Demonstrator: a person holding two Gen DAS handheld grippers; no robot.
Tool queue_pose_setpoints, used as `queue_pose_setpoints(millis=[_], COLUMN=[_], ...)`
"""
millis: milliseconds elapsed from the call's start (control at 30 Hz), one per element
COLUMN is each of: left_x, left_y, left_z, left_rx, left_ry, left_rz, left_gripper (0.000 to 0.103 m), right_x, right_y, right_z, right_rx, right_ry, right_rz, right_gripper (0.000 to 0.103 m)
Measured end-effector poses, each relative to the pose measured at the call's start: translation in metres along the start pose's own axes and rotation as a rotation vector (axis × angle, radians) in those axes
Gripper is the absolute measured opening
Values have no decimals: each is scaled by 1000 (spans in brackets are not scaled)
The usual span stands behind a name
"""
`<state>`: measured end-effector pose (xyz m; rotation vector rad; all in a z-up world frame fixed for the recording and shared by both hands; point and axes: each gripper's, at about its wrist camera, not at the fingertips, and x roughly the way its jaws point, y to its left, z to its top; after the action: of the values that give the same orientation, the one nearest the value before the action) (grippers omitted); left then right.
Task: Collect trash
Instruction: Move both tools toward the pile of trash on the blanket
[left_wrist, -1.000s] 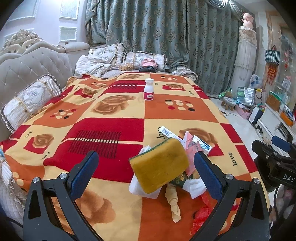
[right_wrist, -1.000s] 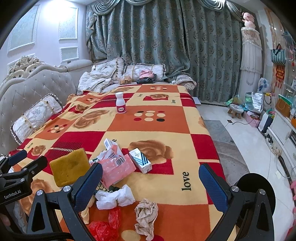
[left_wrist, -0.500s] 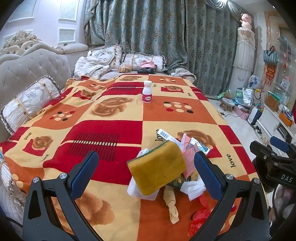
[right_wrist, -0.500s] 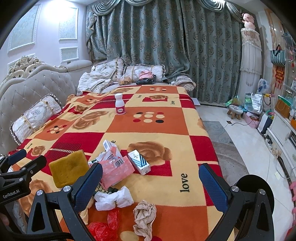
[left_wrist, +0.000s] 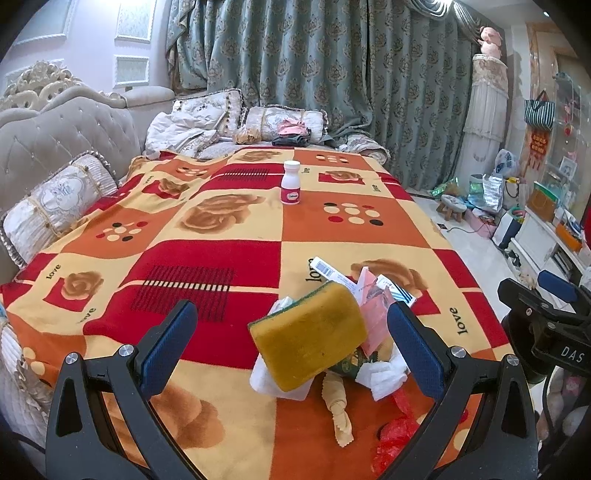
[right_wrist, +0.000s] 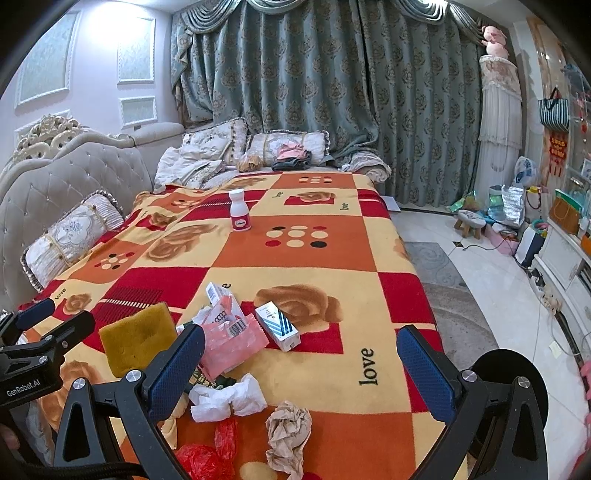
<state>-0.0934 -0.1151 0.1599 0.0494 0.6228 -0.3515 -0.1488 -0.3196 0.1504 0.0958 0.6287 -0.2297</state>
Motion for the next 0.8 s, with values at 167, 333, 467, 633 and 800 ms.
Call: queue_pose_setpoints(millis=[167, 333, 467, 633, 800], left_x=[0, 0, -1, -1, 2], left_y=[-2, -1, -1, 0, 3], left_z=[-1, -1, -1, -2, -3], left_rx=[2, 1, 2, 1, -7], left_ry=[0, 0, 0, 3, 17], left_rz=[-1, -1, -1, -4, -11], left_gripper=[102, 102, 102, 102, 102], right_x=[0, -1, -2, -3, -3], right_y=[-1, 0, 0, 0, -1], right_z=[1, 2, 1, 0, -3], right_rx=[0, -2, -2, -5, -13], right_ry=[2, 2, -1, -9, -2], right_rz=[1, 2, 2, 4, 5], right_gripper=[103, 103, 103, 103, 103])
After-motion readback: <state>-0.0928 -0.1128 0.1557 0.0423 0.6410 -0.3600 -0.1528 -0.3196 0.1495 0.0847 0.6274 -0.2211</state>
